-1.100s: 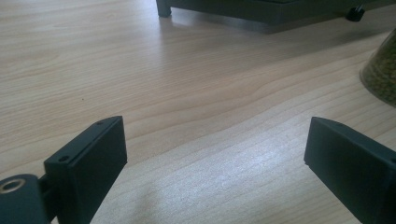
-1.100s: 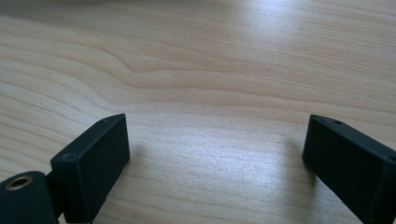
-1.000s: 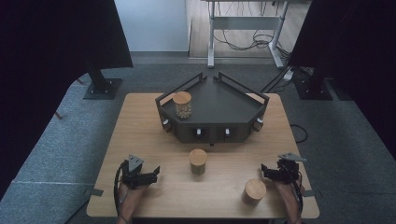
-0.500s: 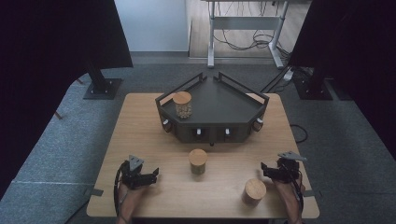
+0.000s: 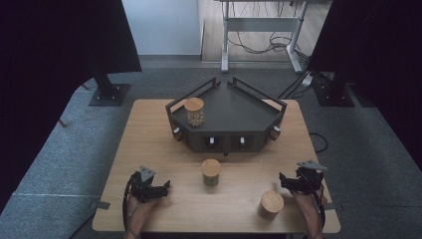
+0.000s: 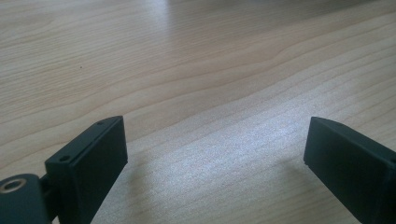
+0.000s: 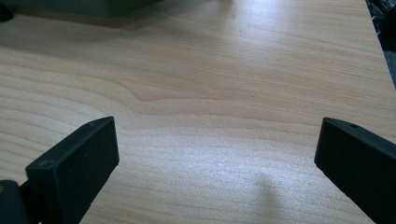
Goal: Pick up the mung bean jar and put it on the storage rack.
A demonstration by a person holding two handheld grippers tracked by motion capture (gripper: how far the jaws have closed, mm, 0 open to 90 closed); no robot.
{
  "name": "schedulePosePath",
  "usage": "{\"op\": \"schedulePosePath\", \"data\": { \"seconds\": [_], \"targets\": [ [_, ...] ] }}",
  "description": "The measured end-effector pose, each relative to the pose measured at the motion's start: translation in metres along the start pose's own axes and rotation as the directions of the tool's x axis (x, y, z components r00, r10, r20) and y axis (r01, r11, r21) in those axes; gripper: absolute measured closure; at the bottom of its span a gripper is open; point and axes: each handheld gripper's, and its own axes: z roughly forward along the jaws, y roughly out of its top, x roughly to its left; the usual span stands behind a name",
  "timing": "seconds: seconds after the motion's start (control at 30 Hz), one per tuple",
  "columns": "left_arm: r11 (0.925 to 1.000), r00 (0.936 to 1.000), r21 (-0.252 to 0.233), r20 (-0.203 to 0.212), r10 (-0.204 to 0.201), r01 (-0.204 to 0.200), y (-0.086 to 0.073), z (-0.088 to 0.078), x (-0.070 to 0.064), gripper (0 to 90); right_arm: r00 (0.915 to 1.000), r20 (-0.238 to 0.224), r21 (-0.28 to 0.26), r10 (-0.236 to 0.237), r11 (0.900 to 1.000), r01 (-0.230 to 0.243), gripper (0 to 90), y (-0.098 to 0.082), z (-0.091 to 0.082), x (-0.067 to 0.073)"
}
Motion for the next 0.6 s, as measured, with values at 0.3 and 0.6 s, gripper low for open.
{"op": "schedulePosePath", "data": {
  "seconds": [0.3,0.6],
  "targets": [
    [0.9996,1.0000,0.028,-0.004,0.003,-0.003,0.001,0.003,-0.001,6.0,0.9997,-0.017,-0.007,0.016,1.000,-0.017,1.7,-0.001,-0.003,0.002],
    [0.9986,0.9996,0.047,0.017,-0.023,0.022,0.001,0.004,0.002,5.9,0.9993,-0.027,-0.037,0.025,0.999,-0.026,2.9,0.005,-0.015,0.005]
  ]
}}
